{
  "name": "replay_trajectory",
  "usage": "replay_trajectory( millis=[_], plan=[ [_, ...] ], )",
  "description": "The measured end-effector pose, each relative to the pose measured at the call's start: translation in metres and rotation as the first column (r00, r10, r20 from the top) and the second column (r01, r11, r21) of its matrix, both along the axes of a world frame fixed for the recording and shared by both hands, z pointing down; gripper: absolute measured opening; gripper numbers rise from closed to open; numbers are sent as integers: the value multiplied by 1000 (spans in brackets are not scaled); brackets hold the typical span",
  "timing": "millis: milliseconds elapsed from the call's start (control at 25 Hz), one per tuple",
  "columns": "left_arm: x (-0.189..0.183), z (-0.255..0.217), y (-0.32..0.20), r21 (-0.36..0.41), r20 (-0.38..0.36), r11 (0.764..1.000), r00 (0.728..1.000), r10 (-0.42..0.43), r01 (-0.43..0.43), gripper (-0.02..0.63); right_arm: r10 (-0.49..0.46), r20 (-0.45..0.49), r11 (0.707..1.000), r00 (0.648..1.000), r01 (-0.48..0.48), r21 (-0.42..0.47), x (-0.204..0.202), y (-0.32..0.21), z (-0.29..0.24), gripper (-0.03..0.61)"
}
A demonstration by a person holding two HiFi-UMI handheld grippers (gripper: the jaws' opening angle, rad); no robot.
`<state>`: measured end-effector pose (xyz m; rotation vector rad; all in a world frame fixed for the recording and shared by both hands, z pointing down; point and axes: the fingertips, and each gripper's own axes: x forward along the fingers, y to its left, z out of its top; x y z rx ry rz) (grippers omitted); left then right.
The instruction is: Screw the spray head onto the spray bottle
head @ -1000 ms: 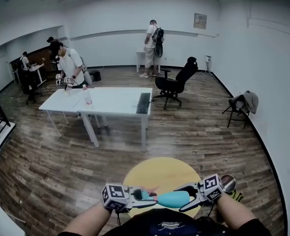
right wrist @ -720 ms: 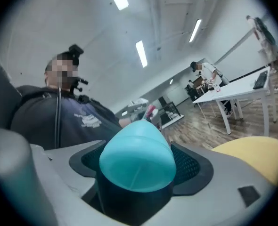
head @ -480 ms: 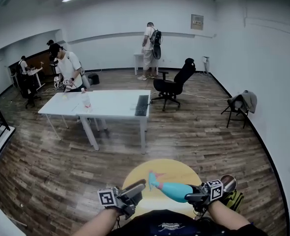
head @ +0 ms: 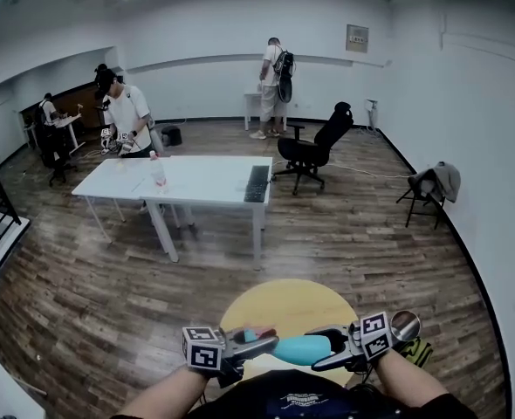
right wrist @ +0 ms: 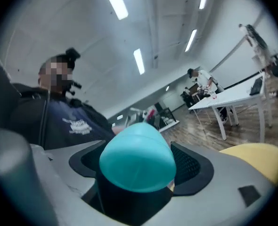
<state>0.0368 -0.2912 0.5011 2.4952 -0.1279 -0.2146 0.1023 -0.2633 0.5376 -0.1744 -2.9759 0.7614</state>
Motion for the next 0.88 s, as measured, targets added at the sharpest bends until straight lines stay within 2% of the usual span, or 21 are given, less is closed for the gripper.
replay_trajectory(
  millis=[80, 200, 280, 320, 360, 440, 520, 560, 600, 640, 680, 720, 800, 840, 880],
  plan=[
    [13, -11, 20, 116, 72, 990, 994, 77, -85, 124, -74, -13, 997, 997, 74, 20, 1, 11, -2, 434],
    [28, -5, 45, 252, 232, 945, 961, 150, -208, 129, -143, 1, 990, 990, 143, -16, 11, 26, 2, 434],
    [33, 7, 54, 290, 322, 918, 931, 172, -271, 133, -186, -42, 982, 982, 185, -29, 9, 38, 18, 433],
    [32, 11, 55, 289, 339, 915, 924, 177, -282, 133, -196, -52, 980, 979, 194, -37, 8, 41, 23, 433],
    [30, 13, 52, 271, 330, 924, 928, 173, -269, 137, -192, -45, 981, 980, 189, -48, 7, 40, 24, 433],
    [23, 8, 37, 185, 239, 966, 962, 133, -179, 147, -138, 15, 988, 990, 139, -71, 6, 27, 13, 433],
    [11, 0, 15, 51, 90, 997, 995, 44, -49, 147, -54, 93, 994, 994, 62, -85, 7, 9, -4, 433],
    [2, -4, 4, -30, 2, 999, 1000, -20, 20, 163, -18, 122, 996, 992, 28, -86, 8, 3, -12, 433],
    [-9, -6, -7, -126, -96, 989, 991, -93, 80, 263, 13, 146, 996, 989, -1, -87, 9, 0, -18, 433],
    [-25, -4, -19, -230, -196, 965, 965, -173, 126, 312, 45, 169, 995, 985, -30, -93, 11, -2, -23, 433],
    [-44, 0, -30, -334, -289, 929, 922, -260, 157, 378, 84, 197, 992, 977, -63, -107, 14, -4, -27, 433],
    [-65, 6, -40, -425, -362, 888, 866, -345, 176, 407, 128, 231, 986, 964, -100, -131, 18, -8, -30, 433],
    [-101, 21, -52, -539, -442, 820, 764, -470, 193, 411, 218, 307, 967, 926, -162, -197, 31, -16, -35, 432],
    [-113, 28, -54, -566, -454, 800, 735, -503, 199, 411, 251, 340, 957, 906, -179, -228, 38, -19, -36, 431],
    [-119, 34, -54, -577, -454, 791, 725, -518, 204, 411, 270, 362, 950, 892, -186, -251, 42, -20, -37, 431]
  ],
)
